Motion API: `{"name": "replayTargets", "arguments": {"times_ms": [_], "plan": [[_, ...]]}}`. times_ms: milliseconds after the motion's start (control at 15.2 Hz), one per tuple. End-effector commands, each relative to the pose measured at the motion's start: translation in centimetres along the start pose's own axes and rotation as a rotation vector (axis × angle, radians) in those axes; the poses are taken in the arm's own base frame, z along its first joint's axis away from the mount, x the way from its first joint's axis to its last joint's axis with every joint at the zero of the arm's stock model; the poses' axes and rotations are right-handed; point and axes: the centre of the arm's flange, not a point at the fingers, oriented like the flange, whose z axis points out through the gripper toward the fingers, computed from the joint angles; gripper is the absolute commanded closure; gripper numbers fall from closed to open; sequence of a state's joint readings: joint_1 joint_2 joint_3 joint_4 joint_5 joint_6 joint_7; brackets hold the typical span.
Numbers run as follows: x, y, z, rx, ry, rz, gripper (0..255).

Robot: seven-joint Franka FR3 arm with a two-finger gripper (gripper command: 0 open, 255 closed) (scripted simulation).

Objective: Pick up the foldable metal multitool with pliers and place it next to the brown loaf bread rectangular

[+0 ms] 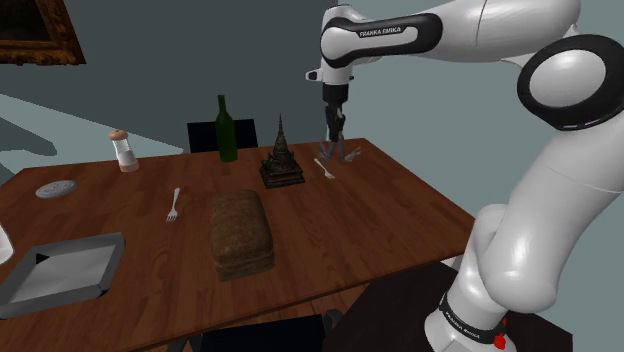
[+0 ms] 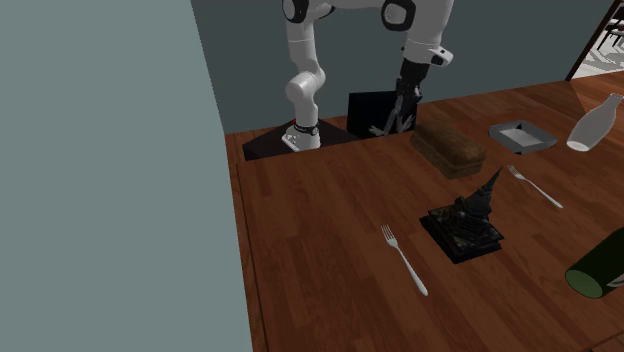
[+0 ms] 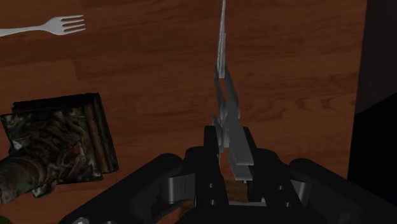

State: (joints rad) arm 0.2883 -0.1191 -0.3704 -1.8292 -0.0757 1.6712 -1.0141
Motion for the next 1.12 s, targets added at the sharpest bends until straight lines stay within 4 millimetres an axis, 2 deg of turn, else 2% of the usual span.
{"name": "replayTargets", "arguments": {"times_ms": [0, 198, 264, 1056], "plan": [[2.1, -1.6, 0.0, 0.0, 0.0, 0.001, 255], [5.2, -4.0, -0.1, 0.0, 0.0, 0.001, 255], [6.9, -5.3, -0.2, 0.0, 0.0, 0.001, 255], [7.2, -5.2, 6.1, 0.0, 0.0, 0.001, 255]]}}
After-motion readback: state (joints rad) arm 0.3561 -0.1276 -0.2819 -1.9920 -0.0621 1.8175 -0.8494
